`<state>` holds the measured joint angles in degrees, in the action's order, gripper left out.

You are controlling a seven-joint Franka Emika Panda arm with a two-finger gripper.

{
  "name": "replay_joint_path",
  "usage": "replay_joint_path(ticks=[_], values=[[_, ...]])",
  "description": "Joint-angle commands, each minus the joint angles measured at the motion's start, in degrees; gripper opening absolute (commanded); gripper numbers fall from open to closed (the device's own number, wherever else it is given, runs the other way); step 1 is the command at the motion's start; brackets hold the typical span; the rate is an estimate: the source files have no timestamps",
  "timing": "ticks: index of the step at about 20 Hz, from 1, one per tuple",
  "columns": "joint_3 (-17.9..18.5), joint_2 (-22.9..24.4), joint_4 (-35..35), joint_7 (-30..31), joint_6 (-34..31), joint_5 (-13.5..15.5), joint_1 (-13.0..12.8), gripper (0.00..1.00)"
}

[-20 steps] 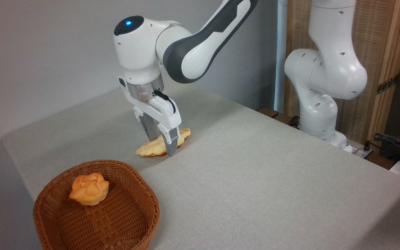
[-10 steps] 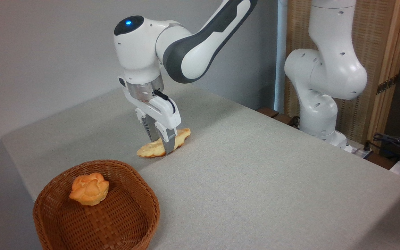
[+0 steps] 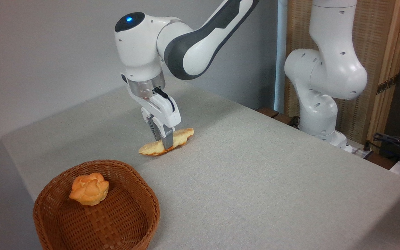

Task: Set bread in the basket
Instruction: 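Lift the held loaf and carry it over the woven basket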

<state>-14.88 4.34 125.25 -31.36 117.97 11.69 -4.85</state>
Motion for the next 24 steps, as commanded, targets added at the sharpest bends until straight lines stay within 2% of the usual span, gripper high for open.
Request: replay_joint_path(ticks=[1, 3, 7, 10, 12, 13, 16, 18, 20, 24], values=[[1.0, 2.4, -2.2, -1.2, -2.8, -2.6, -0.1, 0.22], [3.6, 2.5, -7.2, -1.3, -5.4, -5.4, 0.0, 0.24], [10.2, 1.2, -18.5, -1.9, -5.3, -9.7, 0.0, 0.31], [12.7, -4.6, -25.6, -8.0, -4.9, -11.1, 0.3, 0.42], [12.7, -9.4, -30.3, -10.6, -4.7, -11.2, 1.2, 0.47], [12.7, -11.6, -31.8, -11.3, -4.6, -11.2, 1.8, 0.53], [12.4, -14.3, -32.9, -12.1, 0.5, -14.9, 2.6, 0.91], [12.3, -15.8, -32.9, -12.1, 4.7, -15.3, 3.7, 1.00], [11.9, -17.2, -32.9, -11.8, 7.3, -15.2, 4.3, 1.00], [11.1, -17.3, -32.9, -11.2, 7.4, -14.6, 4.3, 1.00]])
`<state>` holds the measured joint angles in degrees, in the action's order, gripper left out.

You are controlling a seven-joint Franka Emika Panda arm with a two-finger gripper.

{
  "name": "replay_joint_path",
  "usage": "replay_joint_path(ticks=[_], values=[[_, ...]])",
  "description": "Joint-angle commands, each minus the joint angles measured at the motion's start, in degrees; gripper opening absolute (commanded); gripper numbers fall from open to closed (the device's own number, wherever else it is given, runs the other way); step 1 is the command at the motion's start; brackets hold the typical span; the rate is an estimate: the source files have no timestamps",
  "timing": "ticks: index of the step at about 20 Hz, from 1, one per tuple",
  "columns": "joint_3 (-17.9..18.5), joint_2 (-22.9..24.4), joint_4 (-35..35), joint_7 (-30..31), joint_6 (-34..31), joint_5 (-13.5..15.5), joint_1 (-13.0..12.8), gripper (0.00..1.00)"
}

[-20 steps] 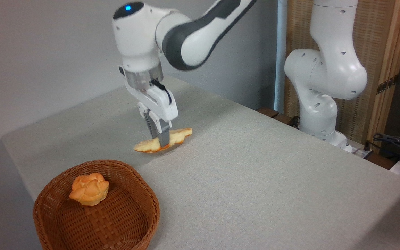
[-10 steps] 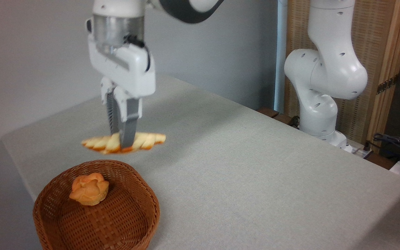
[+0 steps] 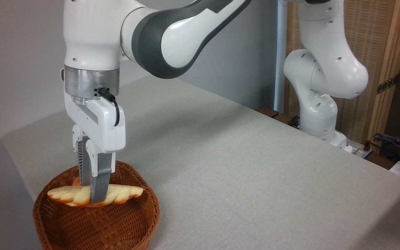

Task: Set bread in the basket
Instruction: 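Lift the held loaf and carry it over the woven basket, then lower the loaf into the basket and open the gripper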

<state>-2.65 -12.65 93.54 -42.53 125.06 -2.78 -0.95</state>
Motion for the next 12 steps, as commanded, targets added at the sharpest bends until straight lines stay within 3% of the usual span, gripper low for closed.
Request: replay_joint_path(ticks=[1, 8, 12], values=[[-1.1, -0.3, -1.2, 0.0, 0.3, -0.1, 0.4, 1.00], [-1.4, 0.1, -1.2, 1.9, 0.0, 0.0, 0.4, 1.00], [-1.7, 1.9, -1.4, 8.1, -3.6, 0.0, 0.4, 1.00]])
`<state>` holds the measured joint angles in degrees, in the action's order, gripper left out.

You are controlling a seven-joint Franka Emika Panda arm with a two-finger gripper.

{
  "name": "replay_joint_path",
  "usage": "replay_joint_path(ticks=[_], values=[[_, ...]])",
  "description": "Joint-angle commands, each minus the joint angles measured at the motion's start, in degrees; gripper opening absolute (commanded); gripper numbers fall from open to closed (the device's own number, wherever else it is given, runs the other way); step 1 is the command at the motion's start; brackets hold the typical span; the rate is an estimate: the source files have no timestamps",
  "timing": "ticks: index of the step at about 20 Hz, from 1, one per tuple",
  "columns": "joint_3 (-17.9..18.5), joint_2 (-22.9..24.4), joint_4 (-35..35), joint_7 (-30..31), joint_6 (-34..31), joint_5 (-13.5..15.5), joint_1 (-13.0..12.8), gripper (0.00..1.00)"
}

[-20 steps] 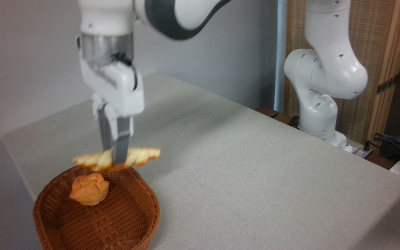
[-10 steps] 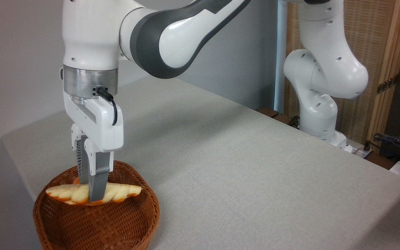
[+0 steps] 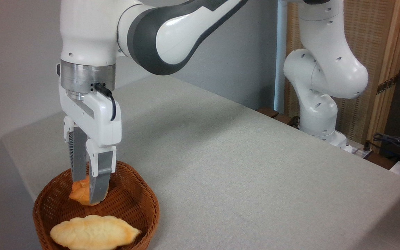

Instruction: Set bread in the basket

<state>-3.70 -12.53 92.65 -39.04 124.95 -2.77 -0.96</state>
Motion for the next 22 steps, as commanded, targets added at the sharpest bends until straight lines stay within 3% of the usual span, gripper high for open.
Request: replay_joint_path(ticks=[1, 5, 8, 11, 12, 15, 22], values=[[-0.6, 3.1, -0.7, 5.4, -7.0, 0.0, 0.4, 1.00], [0.1, 9.3, -1.9, 5.2, -22.0, 2.0, 0.2, 1.00], [2.3, 12.4, -1.3, 4.6, -29.7, 2.5, -1.1, 1.00], [8.9, 13.3, -1.1, 4.2, -31.1, 5.2, -7.2, 1.00], [9.6, 13.3, -0.9, 4.2, -31.8, 6.1, -7.9, 1.00], [9.3, 13.3, -0.2, 4.1, -33.8, 7.4, -8.0, 1.00], [8.5, 13.2, 0.0, 3.1, -33.9, 6.7, -7.8, 1.00]])
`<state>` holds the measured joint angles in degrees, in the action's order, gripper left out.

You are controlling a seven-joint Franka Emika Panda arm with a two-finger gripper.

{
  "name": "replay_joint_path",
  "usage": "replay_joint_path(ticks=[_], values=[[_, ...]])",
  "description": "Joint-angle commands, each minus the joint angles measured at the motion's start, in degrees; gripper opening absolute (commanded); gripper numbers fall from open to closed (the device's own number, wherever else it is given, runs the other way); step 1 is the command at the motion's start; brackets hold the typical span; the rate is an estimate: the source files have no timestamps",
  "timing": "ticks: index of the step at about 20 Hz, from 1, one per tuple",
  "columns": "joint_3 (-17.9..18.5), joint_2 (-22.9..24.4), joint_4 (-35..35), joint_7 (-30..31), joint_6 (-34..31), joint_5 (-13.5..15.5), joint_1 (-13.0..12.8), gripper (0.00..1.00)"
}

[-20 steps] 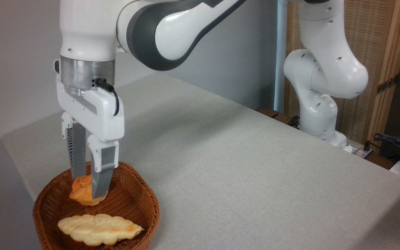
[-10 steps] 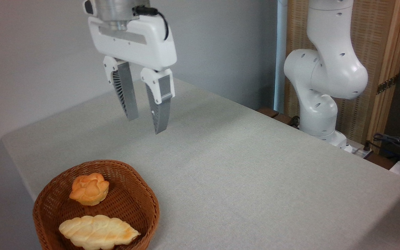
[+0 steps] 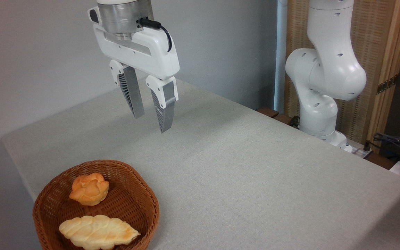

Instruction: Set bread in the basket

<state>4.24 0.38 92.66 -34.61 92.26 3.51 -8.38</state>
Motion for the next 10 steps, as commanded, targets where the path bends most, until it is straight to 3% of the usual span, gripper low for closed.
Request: replay_joint_path(ticks=[1, 10], values=[[0.6, 0.3, 0.0, -1.4, -1.4, 0.4, -0.4, 1.00], [0.8, 0.4, -0.2, -3.1, -1.2, 0.2, -0.3, 1.00]])
